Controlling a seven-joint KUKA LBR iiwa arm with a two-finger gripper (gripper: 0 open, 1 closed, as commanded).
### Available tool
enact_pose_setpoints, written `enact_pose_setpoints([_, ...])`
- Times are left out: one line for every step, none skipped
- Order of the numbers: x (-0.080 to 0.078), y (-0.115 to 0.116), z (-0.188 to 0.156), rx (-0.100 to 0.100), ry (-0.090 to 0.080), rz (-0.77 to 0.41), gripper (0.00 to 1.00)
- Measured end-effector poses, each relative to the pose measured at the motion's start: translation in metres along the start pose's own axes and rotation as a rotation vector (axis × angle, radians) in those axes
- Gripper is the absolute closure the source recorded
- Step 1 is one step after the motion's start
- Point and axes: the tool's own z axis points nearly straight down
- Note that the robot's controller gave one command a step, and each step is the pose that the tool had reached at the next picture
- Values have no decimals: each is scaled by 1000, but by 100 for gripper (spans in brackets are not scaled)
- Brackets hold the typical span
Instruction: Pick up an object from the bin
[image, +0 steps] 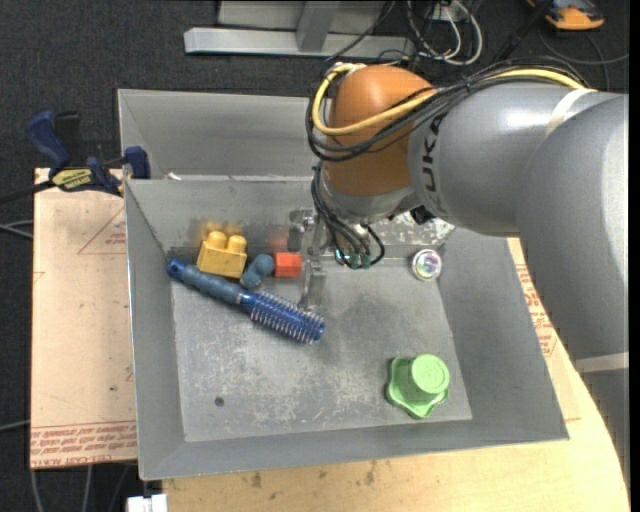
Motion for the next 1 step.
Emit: enact_pose_setpoints([38, 29, 83, 0, 1, -27, 0])
